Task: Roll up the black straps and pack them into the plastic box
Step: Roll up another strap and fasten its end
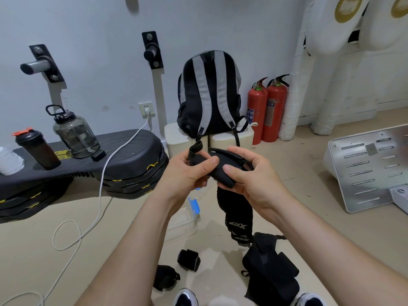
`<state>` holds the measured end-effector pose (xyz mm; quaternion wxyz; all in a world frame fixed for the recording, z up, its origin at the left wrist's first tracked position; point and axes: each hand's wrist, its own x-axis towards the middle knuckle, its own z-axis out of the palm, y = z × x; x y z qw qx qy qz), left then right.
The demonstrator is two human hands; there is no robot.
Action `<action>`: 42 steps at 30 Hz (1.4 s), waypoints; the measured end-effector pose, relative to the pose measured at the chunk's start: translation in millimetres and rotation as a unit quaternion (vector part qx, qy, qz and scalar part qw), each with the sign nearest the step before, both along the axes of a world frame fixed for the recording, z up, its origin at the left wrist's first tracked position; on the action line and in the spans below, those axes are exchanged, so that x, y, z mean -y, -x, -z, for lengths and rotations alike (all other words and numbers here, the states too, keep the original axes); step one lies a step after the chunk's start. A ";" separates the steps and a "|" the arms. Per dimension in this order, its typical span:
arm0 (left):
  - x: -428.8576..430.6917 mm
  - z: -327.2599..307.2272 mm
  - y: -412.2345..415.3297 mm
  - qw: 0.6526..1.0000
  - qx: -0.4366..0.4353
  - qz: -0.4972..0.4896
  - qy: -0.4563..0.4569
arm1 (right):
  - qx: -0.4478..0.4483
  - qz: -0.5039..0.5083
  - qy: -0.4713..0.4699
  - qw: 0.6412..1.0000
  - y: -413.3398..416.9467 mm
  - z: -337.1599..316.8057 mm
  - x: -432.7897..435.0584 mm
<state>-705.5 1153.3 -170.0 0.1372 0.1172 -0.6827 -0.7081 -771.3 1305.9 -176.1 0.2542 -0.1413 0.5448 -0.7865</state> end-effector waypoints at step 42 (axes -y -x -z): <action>3.4 -4.8 -14.6 0.998 0.004 0.064 0.000 | 0.044 0.017 -0.025 0.999 -3.8 -10.7 -2.2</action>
